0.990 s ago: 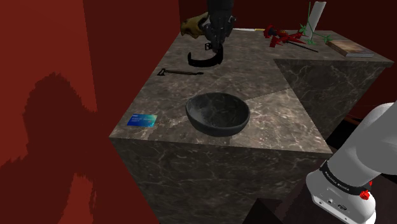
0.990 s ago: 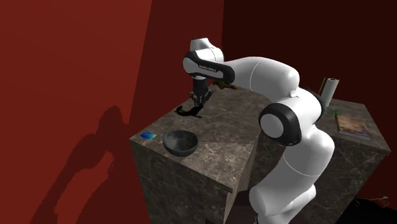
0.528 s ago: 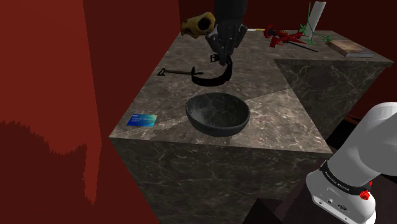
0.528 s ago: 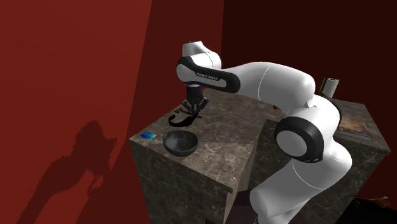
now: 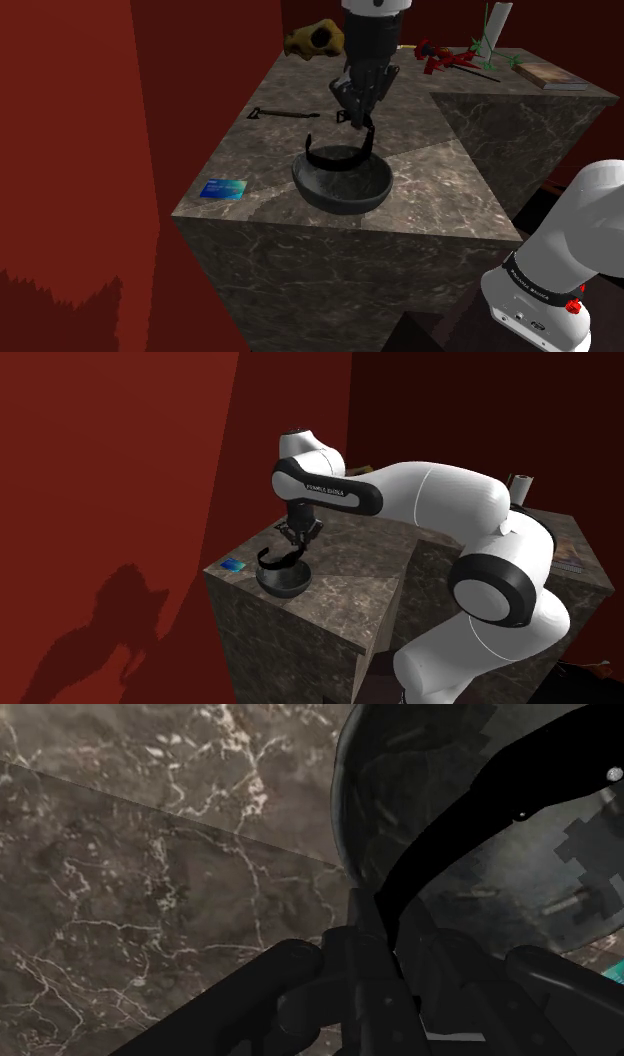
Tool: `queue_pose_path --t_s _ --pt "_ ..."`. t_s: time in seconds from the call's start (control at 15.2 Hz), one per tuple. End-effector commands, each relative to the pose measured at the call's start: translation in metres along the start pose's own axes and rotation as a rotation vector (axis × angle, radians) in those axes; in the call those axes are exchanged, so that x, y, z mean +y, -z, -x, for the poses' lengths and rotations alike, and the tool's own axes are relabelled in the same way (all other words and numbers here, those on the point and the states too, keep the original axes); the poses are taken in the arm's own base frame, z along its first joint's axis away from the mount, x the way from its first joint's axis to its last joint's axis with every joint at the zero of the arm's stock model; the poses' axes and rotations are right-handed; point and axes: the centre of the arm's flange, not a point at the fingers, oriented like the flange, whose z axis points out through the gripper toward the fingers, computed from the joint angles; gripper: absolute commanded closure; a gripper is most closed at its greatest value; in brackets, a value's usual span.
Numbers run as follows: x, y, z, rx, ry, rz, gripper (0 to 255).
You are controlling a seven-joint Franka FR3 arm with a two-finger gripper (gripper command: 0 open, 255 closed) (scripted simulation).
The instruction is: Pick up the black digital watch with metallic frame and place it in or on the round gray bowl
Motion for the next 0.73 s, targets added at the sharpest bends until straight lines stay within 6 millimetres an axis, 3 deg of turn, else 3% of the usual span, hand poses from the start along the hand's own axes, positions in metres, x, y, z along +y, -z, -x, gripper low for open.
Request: queue_pose_path --t_s 0.0,0.4,0.66 --pt "0.000 -0.011 0.000 0.000 0.000 0.000 255" --pt "-0.001 -0.041 0.001 0.000 0.000 0.000 255" --pt "-0.001 -0.041 0.001 0.000 0.000 0.000 255"
